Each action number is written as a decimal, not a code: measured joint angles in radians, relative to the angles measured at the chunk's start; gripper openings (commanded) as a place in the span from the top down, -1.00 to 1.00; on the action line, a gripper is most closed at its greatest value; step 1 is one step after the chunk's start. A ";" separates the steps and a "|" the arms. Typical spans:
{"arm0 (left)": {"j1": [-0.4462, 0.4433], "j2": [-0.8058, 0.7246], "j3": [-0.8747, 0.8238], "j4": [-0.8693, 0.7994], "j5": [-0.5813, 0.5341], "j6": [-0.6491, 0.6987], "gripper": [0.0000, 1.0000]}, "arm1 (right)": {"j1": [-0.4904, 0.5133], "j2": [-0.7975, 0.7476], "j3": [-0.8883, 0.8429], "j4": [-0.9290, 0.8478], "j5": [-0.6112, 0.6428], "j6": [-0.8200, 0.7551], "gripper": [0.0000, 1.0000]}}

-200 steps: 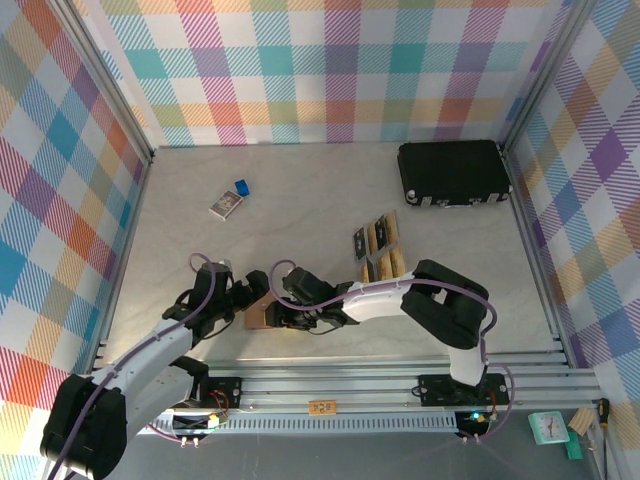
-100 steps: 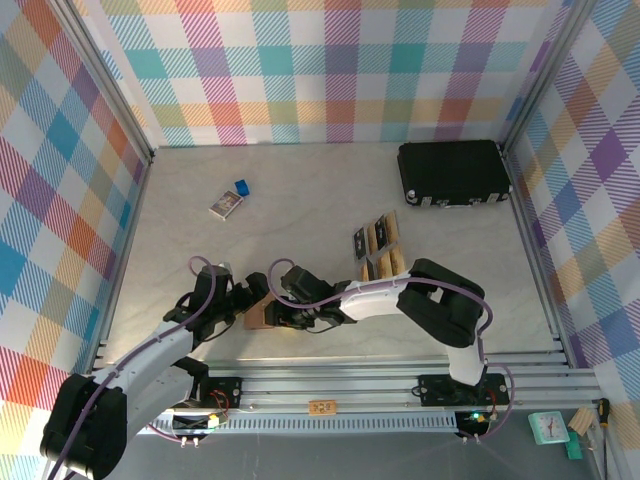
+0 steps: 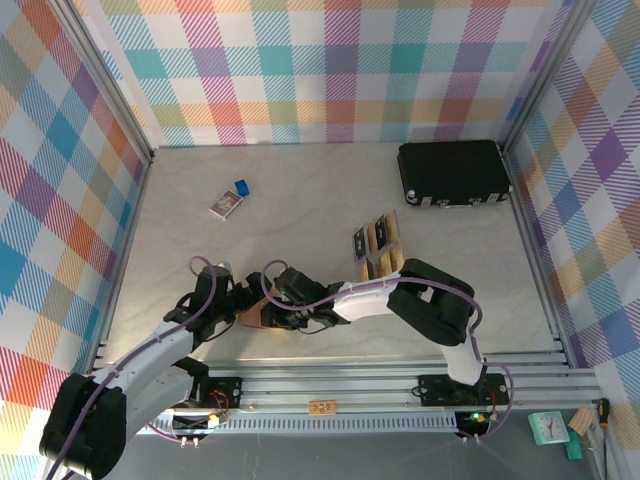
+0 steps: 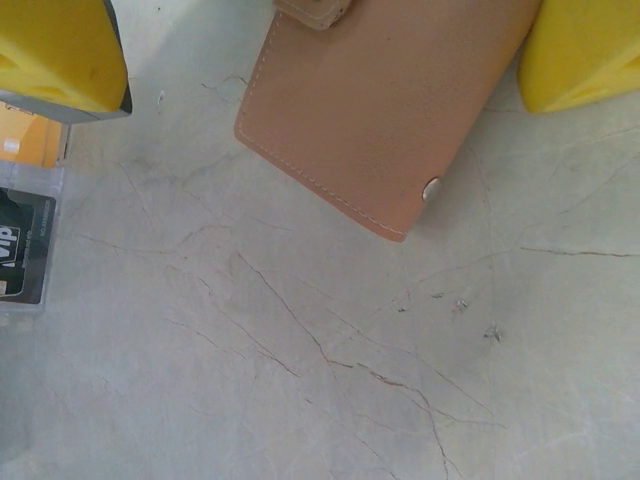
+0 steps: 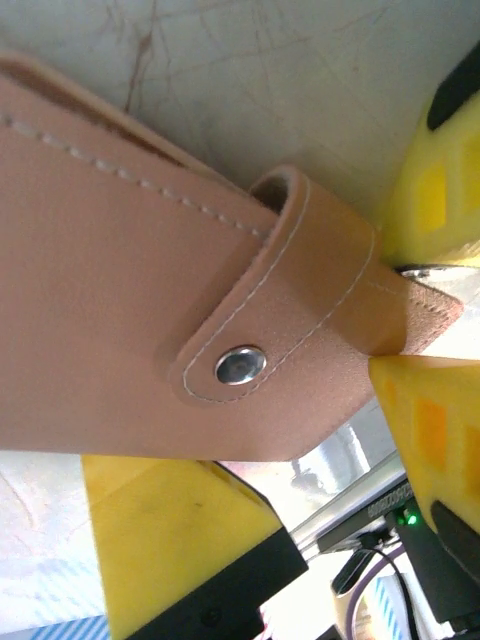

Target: Put the credit cards into the card holder

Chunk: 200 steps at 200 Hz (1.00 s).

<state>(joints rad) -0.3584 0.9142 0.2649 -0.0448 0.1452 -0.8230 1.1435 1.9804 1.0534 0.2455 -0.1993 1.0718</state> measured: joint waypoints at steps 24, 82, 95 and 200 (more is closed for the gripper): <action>-0.001 0.000 0.000 0.000 -0.013 0.000 -0.99 | 0.002 0.001 0.000 0.001 -0.003 0.008 0.96; -0.010 0.002 0.013 -0.014 -0.015 -0.003 -0.99 | -0.011 -0.028 -0.030 0.006 0.004 0.002 1.00; -0.014 0.014 0.049 -0.039 -0.016 -0.001 -0.99 | -0.020 -0.064 -0.048 -0.004 0.006 -0.014 1.00; 0.119 0.324 0.496 -0.069 0.084 0.065 -0.99 | -0.260 -0.391 -0.070 -0.222 -0.061 -0.262 1.00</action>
<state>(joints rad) -0.2390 1.2381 0.7605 -0.1139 0.2287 -0.7582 0.8833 1.5890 0.9833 0.0235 -0.2607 0.8093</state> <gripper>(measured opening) 0.997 0.065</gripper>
